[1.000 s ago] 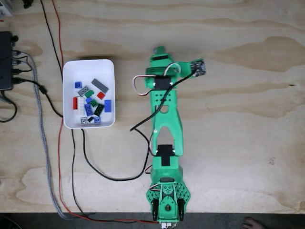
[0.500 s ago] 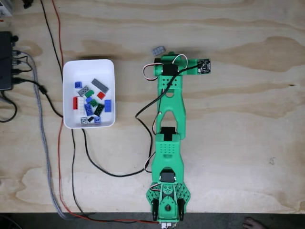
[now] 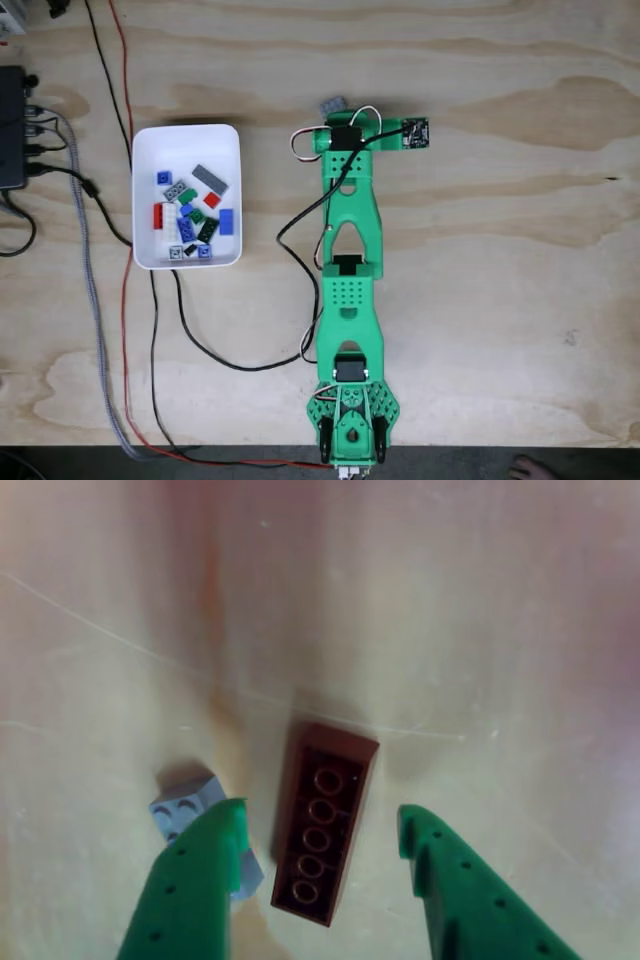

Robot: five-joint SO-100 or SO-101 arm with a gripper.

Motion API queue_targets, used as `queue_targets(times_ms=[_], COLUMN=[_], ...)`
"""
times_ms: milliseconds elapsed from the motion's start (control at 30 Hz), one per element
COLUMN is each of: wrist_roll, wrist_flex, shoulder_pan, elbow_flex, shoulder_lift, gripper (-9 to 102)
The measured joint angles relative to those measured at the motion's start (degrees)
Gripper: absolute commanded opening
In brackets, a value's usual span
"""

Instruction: Put all lego bricks in the bin.

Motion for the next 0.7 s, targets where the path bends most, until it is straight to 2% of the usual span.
queue_targets(times_ms=[300,433,567,700], wrist_roll=[-0.44,-0.79,-3.96,-9.76], wrist_flex=[1.05,0.79,-3.52,-5.63], shoulder_pan=[-1.58,-1.67,-2.11,-6.77], elbow_flex=[-3.87,-3.78,10.37,24.08], shoulder_lift=[-4.04,-4.22,4.39,17.84], gripper=[1,0,0,0])
